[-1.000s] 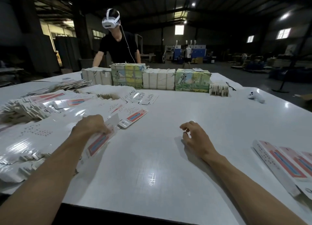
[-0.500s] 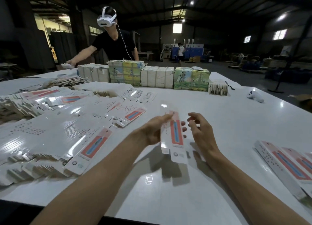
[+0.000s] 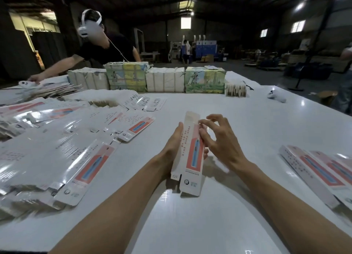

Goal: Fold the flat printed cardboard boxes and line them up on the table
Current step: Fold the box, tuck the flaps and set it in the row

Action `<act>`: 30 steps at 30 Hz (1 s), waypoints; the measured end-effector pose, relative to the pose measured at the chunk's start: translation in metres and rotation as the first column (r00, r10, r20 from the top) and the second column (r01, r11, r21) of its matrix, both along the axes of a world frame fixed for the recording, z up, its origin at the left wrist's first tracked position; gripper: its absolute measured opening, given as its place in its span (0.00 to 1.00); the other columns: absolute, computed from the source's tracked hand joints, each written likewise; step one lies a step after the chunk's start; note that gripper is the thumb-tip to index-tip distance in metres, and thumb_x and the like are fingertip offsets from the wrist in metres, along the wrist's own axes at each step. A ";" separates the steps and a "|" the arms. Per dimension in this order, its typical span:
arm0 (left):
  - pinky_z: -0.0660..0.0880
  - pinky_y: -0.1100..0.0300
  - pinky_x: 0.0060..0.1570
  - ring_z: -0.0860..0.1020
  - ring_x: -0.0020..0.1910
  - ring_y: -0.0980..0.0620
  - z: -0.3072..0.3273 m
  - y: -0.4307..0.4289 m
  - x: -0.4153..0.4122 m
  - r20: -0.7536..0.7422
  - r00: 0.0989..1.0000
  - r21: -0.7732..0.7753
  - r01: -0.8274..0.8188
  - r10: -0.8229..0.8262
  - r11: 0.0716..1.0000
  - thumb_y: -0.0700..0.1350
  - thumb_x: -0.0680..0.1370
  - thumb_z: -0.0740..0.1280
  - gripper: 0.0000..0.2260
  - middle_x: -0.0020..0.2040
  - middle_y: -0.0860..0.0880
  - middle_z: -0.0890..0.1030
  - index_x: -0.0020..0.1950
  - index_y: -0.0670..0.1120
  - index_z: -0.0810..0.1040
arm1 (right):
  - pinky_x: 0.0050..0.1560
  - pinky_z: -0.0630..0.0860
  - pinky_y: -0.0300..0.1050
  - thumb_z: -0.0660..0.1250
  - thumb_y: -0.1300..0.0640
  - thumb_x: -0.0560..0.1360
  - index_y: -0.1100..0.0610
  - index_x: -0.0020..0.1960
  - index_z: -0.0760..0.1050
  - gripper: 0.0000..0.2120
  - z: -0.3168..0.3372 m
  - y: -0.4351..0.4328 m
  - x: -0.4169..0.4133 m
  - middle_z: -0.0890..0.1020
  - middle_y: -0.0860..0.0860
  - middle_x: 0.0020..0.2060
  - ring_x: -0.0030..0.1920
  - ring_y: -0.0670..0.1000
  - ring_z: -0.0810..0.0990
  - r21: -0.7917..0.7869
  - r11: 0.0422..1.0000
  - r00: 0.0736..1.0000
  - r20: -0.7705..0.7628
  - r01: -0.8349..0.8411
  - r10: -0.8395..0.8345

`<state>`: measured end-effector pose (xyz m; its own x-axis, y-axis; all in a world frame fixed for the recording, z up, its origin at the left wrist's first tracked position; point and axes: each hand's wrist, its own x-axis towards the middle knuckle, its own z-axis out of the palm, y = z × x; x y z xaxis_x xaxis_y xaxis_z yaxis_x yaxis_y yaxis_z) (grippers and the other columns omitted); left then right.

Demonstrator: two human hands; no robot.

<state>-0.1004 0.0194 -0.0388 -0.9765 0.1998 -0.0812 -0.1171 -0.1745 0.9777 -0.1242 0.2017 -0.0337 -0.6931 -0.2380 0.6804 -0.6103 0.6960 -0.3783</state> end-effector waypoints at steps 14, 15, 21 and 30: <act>0.83 0.47 0.47 0.86 0.50 0.36 0.001 0.002 0.003 -0.039 0.970 0.024 0.241 -0.240 0.970 0.70 0.83 0.54 0.32 0.61 0.35 0.83 0.65 0.45 0.82 | 0.45 0.81 0.35 0.69 0.52 0.83 0.58 0.49 0.83 0.10 0.024 0.006 -0.003 0.77 0.48 0.62 0.54 0.44 0.82 -0.429 0.896 0.869 0.391 -0.118 0.302; 0.83 0.47 0.47 0.86 0.50 0.36 0.001 0.003 0.000 -0.062 0.965 0.000 0.255 -0.254 0.967 0.68 0.84 0.54 0.31 0.61 0.36 0.83 0.67 0.45 0.80 | 0.48 0.81 0.36 0.69 0.50 0.83 0.57 0.48 0.85 0.13 0.025 0.009 -0.003 0.78 0.47 0.61 0.53 0.42 0.82 -0.430 0.896 0.850 0.429 -0.105 0.306; 0.83 0.50 0.45 0.86 0.48 0.40 0.002 -0.001 -0.005 -0.115 0.935 -0.061 0.331 -0.336 0.942 0.65 0.86 0.50 0.31 0.61 0.38 0.84 0.70 0.43 0.77 | 0.48 0.81 0.50 0.68 0.48 0.83 0.64 0.44 0.85 0.19 0.027 0.017 -0.003 0.85 0.60 0.47 0.44 0.69 0.81 -0.522 0.819 0.768 0.415 -0.238 0.488; 0.82 0.53 0.40 0.83 0.38 0.46 0.012 0.011 0.000 0.027 0.958 -0.089 0.288 -0.286 0.954 0.70 0.83 0.53 0.34 0.46 0.43 0.84 0.62 0.40 0.76 | 0.58 0.80 0.49 0.68 0.49 0.81 0.67 0.54 0.85 0.20 0.025 0.022 -0.006 0.85 0.58 0.52 0.53 0.58 0.83 -0.754 0.607 0.589 0.377 -0.253 0.714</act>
